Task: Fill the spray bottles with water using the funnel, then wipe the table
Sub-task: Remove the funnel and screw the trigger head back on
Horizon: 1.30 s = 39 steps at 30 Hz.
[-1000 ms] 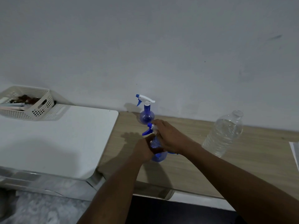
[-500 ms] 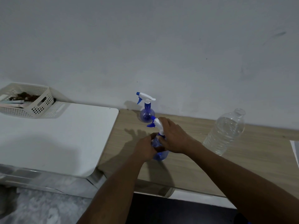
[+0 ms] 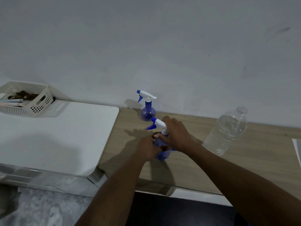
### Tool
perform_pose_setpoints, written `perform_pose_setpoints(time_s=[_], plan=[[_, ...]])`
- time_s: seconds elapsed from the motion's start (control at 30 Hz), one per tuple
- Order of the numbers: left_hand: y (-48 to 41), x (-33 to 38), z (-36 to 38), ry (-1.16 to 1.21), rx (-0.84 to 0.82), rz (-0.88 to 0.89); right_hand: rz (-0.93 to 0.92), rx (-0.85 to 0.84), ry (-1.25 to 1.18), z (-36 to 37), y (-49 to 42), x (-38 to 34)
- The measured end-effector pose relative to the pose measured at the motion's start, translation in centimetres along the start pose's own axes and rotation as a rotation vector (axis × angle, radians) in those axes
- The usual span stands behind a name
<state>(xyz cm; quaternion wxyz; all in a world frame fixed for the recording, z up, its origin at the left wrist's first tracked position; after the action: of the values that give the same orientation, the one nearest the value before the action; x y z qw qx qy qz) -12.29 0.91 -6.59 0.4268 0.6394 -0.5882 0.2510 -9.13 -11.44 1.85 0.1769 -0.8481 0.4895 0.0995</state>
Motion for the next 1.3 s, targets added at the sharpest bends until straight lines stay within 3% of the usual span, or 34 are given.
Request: perform_pose_setpoints(time_s=[0.17,0.27,0.43,0.6,0.73,0.87,1.0,1.17,1.3], plan=[[0.0,0.4,-0.3,-0.049,0.016,0.023,-0.075,-0.023,-0.026,-0.2,0.5,0.3],[0.1,0.2,0.0,0.054,-0.03,0.022,-0.043,-0.027,-0.004,0.0,0.2,0.2],[-0.2,0.1,-0.1,-0.054,0.006,0.019,-0.064,-0.016,-0.029,0.0,0.6,0.6],[0.3,0.4,0.4,0.017,-0.025,0.004,0.036,0.001,-0.041,0.4,0.5,0.7],[0.1,0.2,0.4,0.018,-0.001,0.022,-0.047,-0.004,-0.076,0.2,1.0,0.9],[0.4,0.4,0.8,0.077,-0.038,0.005,0.08,0.0,-0.07,0.7,0.8,1.0],[0.4,0.5,0.9,0.099,-0.023,0.041,-0.022,0.032,-0.04,0.2,1.2,1.0],[0.4,0.1,1.1,0.105,-0.023,0.029,0.082,0.039,-0.085,0.4,1.4,0.5],[0.7,0.7,1.0,0.088,-0.044,0.059,0.031,0.014,-0.101,0.2,1.8,0.7]])
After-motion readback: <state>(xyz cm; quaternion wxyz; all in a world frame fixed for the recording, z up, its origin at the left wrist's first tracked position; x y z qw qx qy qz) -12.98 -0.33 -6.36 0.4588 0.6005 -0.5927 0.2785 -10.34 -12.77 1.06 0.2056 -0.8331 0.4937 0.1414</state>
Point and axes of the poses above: each hand's wrist, its own y-axis away from the middle knuckle, its own z-axis out of the palm, x = y × z, the point moved 5 cm from there along -y, towards the middle knuckle, and after that the axes turned 2 degrees about z, right-handed, at the moved point
